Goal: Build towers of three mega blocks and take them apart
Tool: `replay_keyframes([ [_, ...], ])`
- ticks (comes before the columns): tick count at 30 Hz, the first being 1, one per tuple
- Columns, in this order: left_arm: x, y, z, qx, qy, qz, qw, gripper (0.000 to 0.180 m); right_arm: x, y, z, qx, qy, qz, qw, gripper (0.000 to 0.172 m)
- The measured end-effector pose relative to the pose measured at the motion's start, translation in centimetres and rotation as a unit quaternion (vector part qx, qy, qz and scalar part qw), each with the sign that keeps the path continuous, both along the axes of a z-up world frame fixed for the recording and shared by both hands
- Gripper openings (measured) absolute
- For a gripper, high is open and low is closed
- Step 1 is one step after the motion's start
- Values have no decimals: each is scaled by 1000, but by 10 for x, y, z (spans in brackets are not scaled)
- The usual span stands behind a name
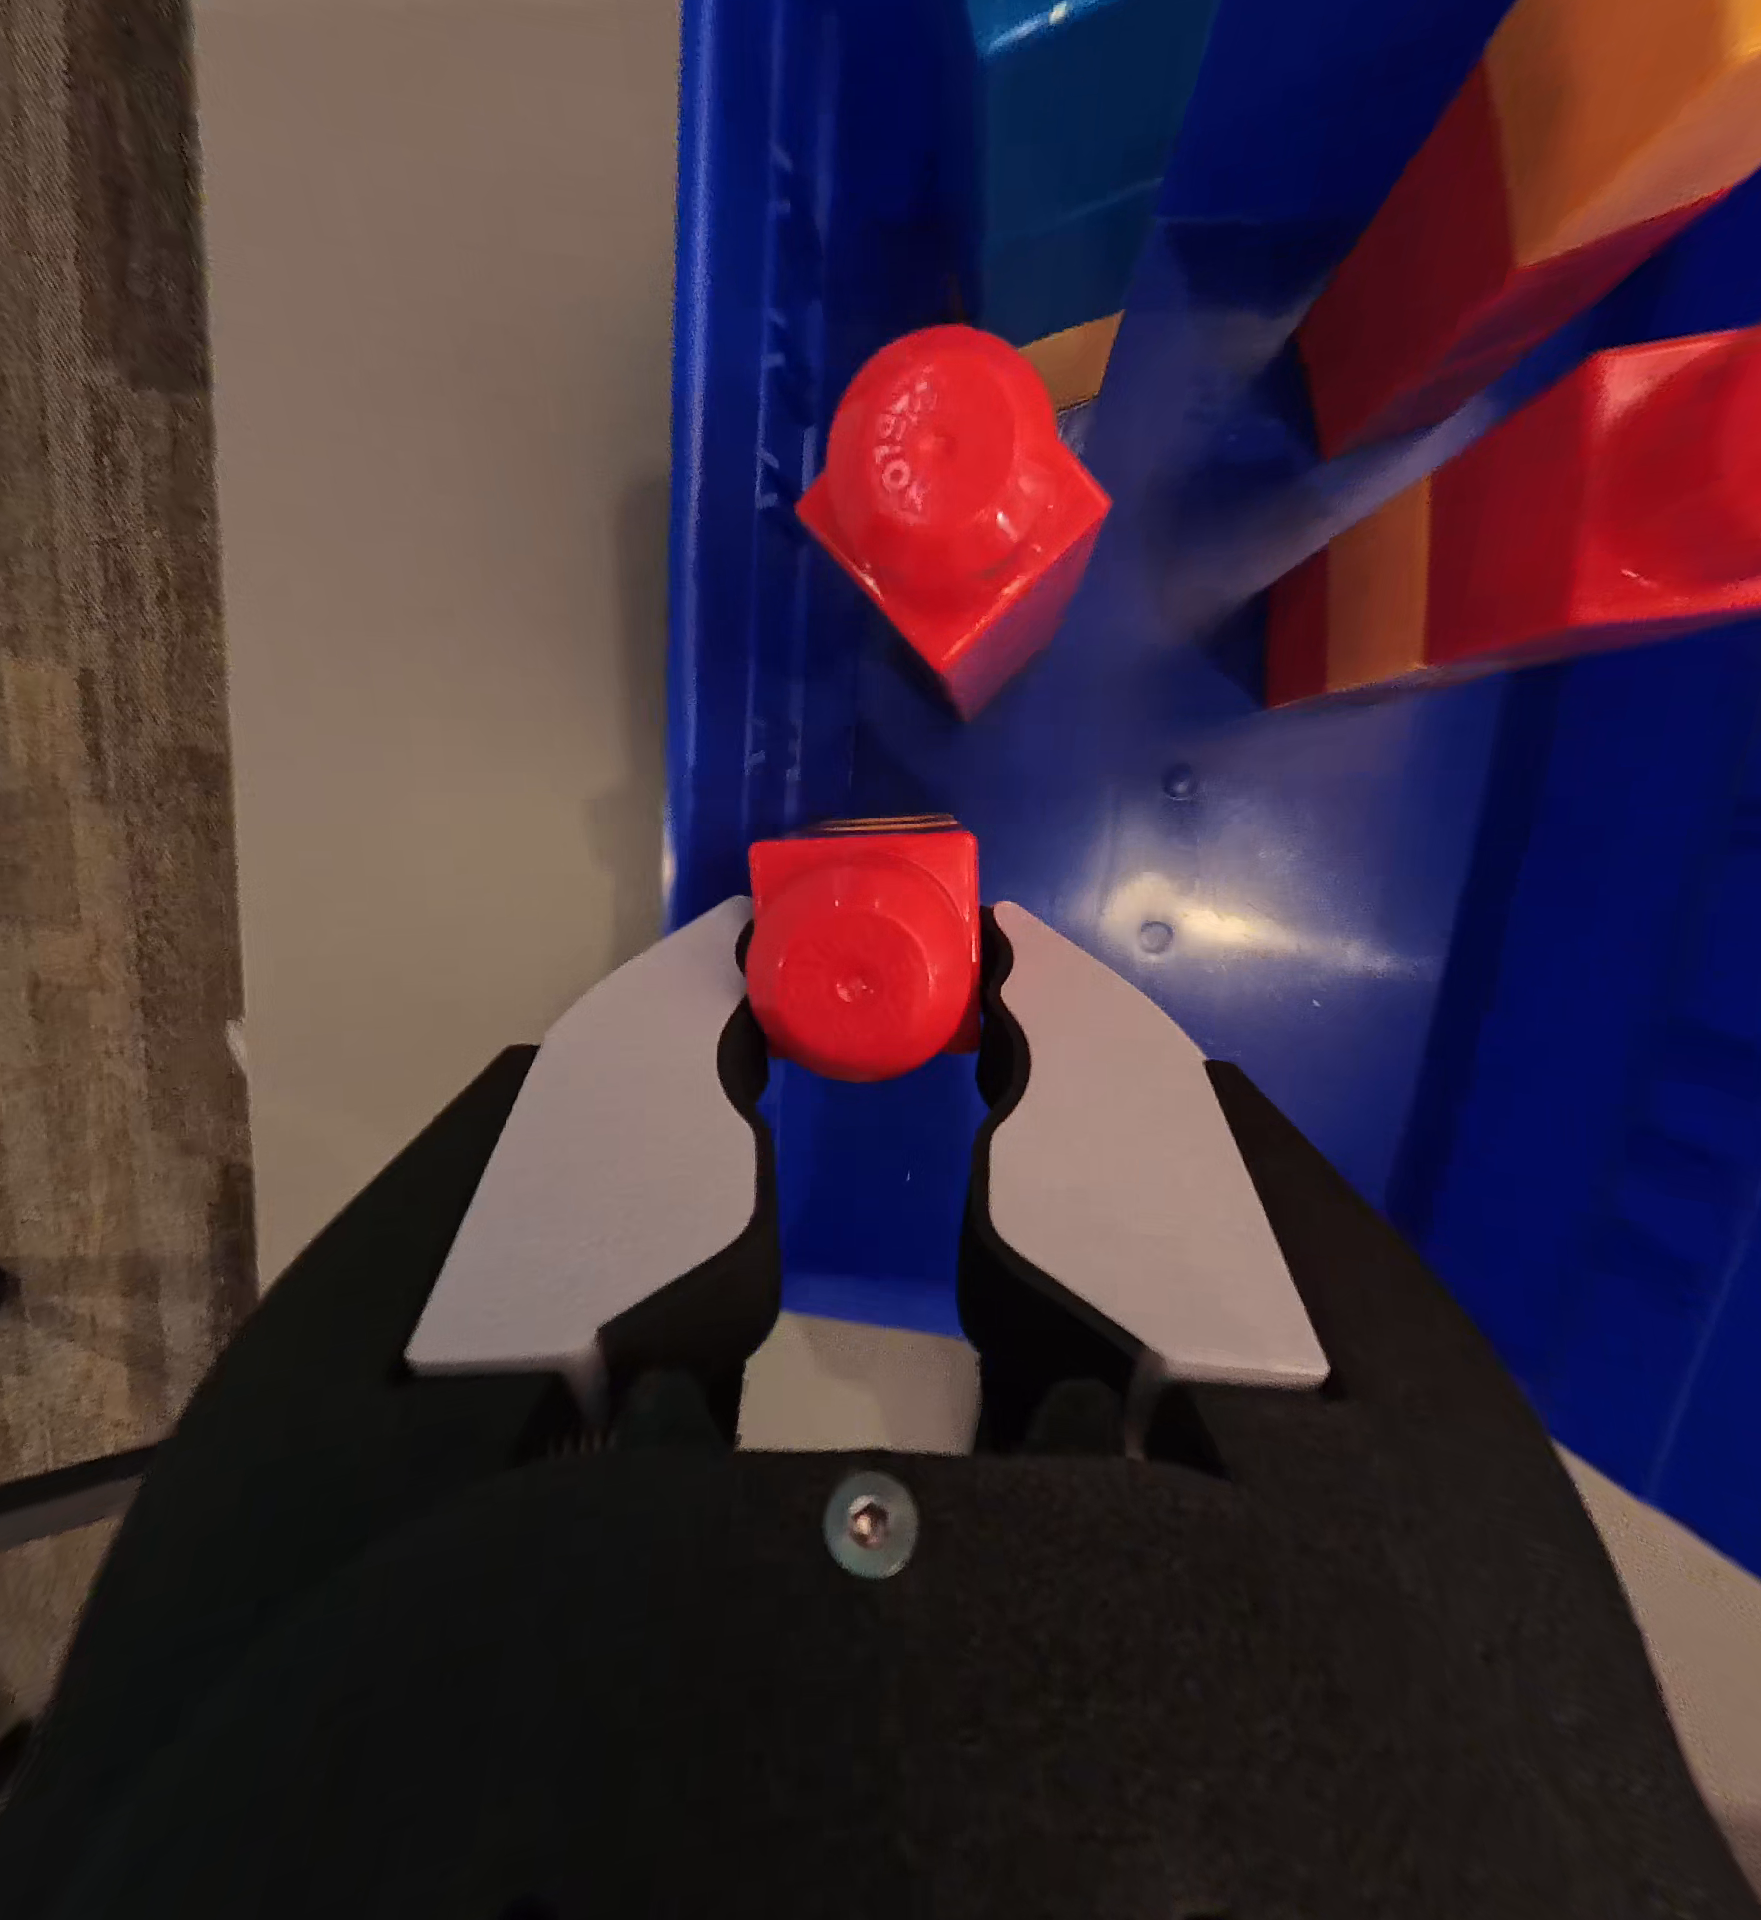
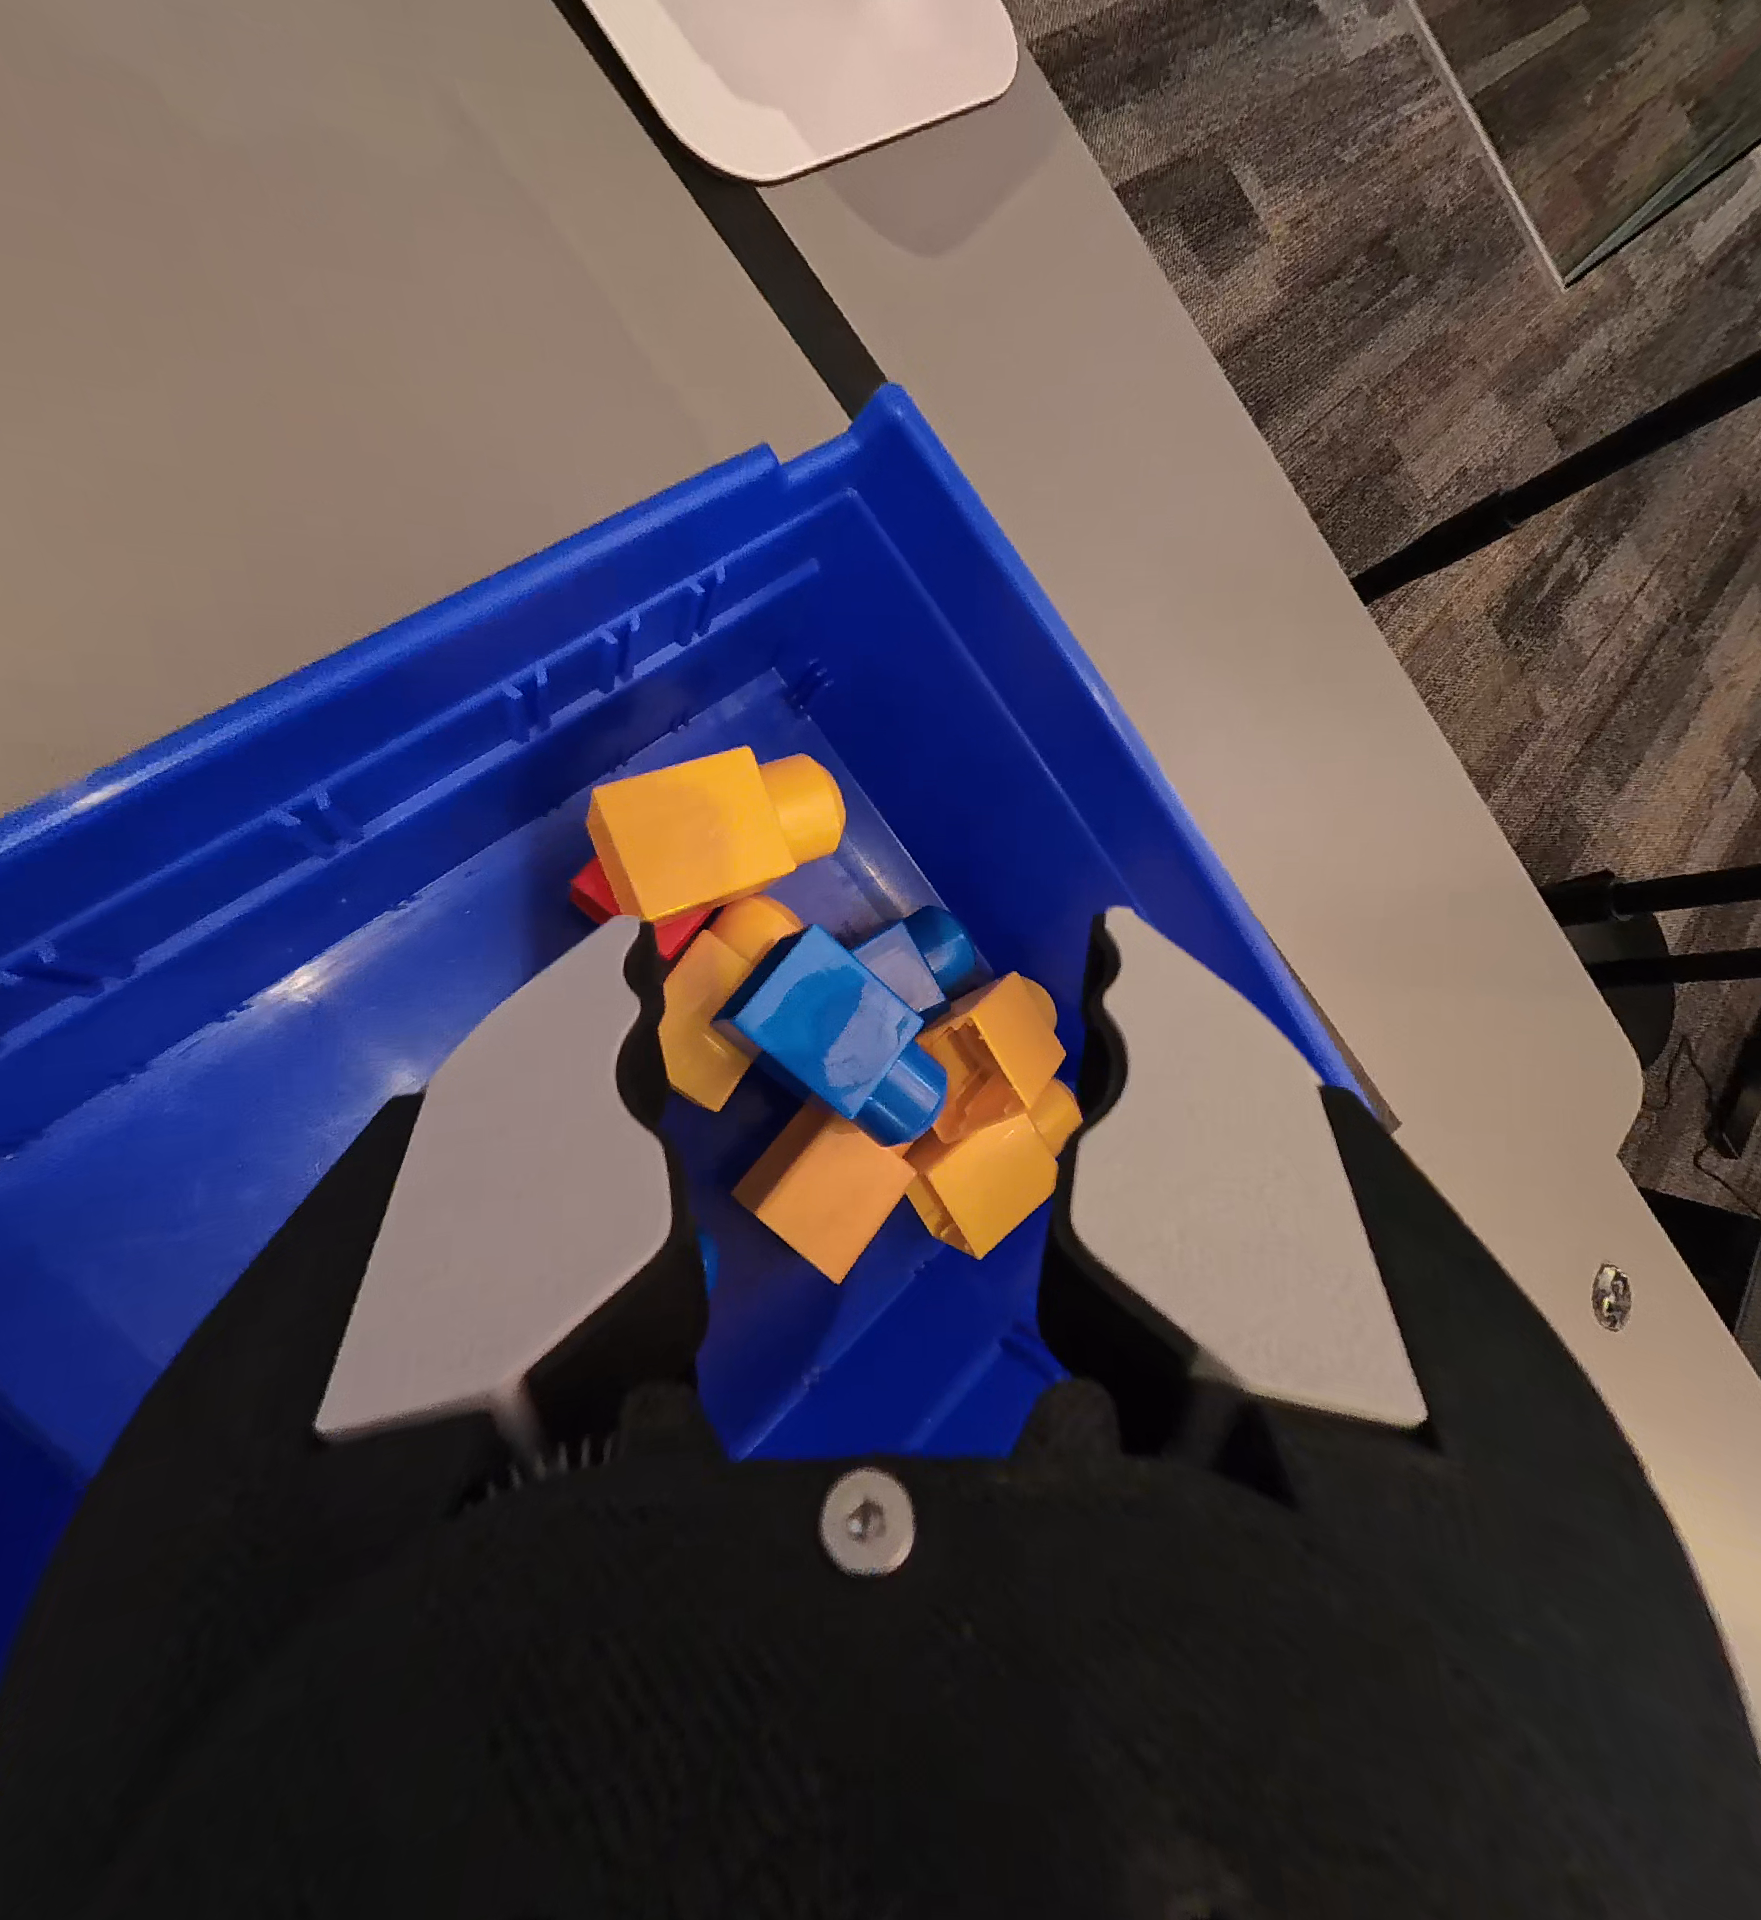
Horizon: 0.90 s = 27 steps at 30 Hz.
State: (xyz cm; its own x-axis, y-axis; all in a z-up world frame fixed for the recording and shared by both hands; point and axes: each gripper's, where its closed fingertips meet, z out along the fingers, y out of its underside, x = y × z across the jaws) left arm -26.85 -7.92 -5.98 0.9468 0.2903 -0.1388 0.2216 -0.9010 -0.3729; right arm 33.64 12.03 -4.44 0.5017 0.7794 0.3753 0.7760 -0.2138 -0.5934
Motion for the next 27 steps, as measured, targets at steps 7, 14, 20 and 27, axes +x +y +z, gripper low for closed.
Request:
replay_keyframes([
  [7,99,-12,121,231,-54,-187,953,37,-61,-30,61,74,66,85,991,75],
  [14,267,-40,176,316,-180,-496,788,37,-232,-211,145,-21,359,448,819,79],
  [20,321,-42,157,263,-224,-568,747,37,-271,-238,97,-118,304,473,819,76],
  [27,341,-28,156,285,-289,-575,711,59,-266,-227,102,-199,354,469,784,37],
])
